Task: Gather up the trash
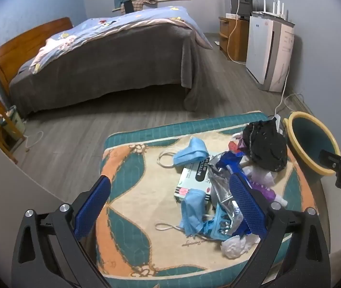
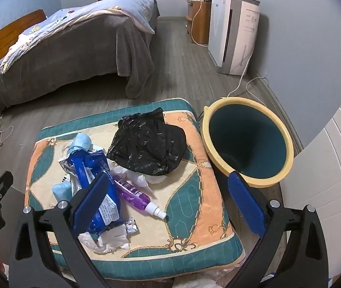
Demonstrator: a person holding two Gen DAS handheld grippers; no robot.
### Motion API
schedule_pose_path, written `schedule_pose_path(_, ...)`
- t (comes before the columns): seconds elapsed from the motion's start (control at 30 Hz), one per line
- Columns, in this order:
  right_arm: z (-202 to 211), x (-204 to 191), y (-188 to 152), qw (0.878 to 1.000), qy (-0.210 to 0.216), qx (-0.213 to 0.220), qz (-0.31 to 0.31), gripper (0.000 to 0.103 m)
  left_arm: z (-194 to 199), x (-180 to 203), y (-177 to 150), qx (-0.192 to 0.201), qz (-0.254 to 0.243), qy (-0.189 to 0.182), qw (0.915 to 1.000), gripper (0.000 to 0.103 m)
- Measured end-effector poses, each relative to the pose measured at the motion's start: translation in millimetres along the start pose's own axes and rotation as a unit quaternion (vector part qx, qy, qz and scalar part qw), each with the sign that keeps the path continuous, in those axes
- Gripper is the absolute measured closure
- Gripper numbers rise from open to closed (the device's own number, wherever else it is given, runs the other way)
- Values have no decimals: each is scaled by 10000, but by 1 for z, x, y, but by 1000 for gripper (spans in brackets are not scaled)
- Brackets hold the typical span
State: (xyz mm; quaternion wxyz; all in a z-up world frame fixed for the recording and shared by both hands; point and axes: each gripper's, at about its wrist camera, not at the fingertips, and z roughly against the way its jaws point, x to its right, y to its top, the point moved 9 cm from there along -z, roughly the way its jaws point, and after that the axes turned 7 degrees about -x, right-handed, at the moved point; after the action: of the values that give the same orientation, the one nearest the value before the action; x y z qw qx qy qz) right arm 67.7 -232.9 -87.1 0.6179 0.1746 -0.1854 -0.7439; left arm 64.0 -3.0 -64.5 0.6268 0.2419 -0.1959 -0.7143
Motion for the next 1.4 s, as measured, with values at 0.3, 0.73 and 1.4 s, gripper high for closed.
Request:
schedule_pose_path(0.3,0,1,0,10000,-7,6,5,6,0,0,0,5,6,-9,10000,5)
schedule_pose_path(0.73,0,1,0,10000,-42,22,35,6,0,0,0,9,4,-8,10000,5)
schedule_pose_path(1.4,-1,2,-2,10000,-54,7,33,6,0,1,0,7,0,-2,10000,5)
